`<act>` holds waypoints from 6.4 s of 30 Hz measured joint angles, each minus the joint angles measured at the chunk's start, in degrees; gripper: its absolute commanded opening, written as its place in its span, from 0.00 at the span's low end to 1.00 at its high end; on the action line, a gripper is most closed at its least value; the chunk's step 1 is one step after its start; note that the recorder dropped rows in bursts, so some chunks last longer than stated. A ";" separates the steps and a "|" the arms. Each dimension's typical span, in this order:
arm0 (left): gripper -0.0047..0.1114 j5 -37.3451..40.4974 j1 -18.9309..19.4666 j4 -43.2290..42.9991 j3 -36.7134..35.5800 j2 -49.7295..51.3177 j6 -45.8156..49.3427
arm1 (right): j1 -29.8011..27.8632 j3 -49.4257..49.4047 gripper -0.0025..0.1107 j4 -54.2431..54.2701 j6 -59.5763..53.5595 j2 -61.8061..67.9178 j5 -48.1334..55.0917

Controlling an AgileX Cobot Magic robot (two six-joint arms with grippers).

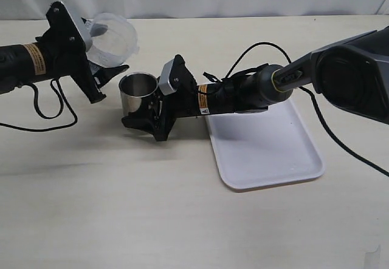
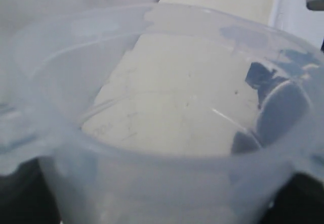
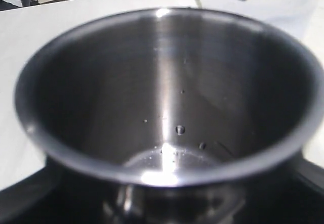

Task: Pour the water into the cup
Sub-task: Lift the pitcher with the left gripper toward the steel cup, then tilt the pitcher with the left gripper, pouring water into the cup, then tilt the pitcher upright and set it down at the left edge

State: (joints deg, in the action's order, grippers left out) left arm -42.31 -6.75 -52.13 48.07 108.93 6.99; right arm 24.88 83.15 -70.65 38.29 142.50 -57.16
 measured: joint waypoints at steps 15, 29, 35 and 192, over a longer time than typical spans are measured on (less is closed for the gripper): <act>0.04 0.16 -0.03 1.04 0.09 0.00 25.27 | 0.00 0.00 0.06 -0.70 -0.10 0.00 0.00; 0.04 -2.31 -0.03 1.04 0.09 0.00 34.98 | 0.00 0.00 0.06 -3.27 -0.10 0.00 -0.46; 0.04 -2.31 -0.13 1.04 0.09 0.00 35.89 | 0.00 0.00 0.06 -3.27 -0.10 0.00 -1.67; 0.04 -12.42 -1.84 9.43 -0.69 0.00 65.84 | 0.00 0.00 0.06 -7.38 -0.59 0.00 -2.32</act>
State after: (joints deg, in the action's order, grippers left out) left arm -54.73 -8.59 -42.70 47.37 108.93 72.83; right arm 24.88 83.15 -78.03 37.70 142.50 -59.48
